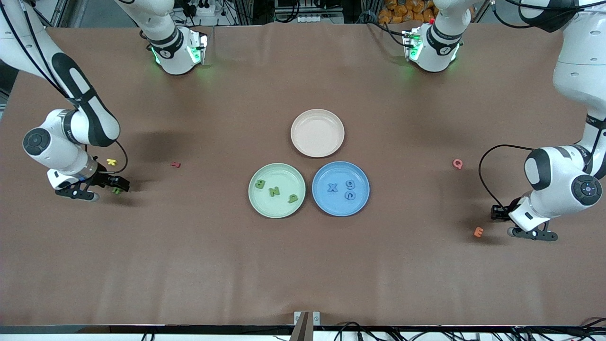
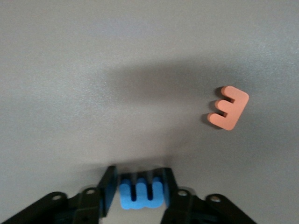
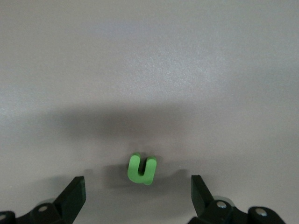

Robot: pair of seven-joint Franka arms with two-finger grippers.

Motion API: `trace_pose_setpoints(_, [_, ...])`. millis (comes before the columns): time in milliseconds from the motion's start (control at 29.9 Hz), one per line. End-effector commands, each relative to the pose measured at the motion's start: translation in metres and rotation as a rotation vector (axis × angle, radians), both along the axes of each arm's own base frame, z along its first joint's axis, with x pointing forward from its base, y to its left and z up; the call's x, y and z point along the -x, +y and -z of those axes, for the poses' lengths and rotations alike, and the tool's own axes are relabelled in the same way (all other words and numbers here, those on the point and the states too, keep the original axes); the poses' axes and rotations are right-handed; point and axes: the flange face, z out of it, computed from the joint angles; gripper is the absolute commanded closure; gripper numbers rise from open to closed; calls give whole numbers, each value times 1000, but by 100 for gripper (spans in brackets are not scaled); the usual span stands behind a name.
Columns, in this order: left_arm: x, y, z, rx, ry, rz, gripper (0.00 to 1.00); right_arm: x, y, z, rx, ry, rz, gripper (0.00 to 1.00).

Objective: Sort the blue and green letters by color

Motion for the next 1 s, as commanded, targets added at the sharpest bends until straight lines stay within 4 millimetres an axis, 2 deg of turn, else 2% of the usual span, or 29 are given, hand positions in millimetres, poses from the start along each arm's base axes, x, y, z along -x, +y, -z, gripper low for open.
trace_pose_setpoints(0, [-2,-3,-24,-14,-5,-4,78,2,2,6,10,-8,-5,5])
trace_pose_setpoints(100, [-3,-6,-36,-18,-3,-29,78,1,2,6,10,-8,-5,5])
trace_pose_setpoints(167, [-6,-16,-42,-19,-10,-42,78,1,1,7,12,-8,-5,8])
trace_pose_setpoints(267, [-8,-30,-43,-15,-14,-70,78,1,2,8,11,-6,-8,16])
trace_pose_setpoints(334, [-10,-43,-43,-14,-15,-87,78,0,2,7,12,-8,-12,25])
trace_pose_setpoints(401, [-13,-61,-45,-12,-21,-104,78,0,1,7,12,-9,-17,43])
trace_pose_setpoints(568, [-18,-109,-47,-8,-30,-170,78,-2,5,6,16,-10,-33,71])
trace_pose_setpoints(669, [-20,-135,-50,-5,-39,-192,78,-3,6,6,17,-11,-36,75])
trace_pose_setpoints(769, [-21,-161,-53,4,-46,-227,78,-4,6,5,19,-12,-36,84])
trace_pose_setpoints(836, [-21,-187,-55,8,-51,-245,78,-5,4,4,22,-16,-36,90])
trace_pose_setpoints(970, [-16,-241,-55,15,-56,-285,78,-7,6,2,22,-14,-30,91])
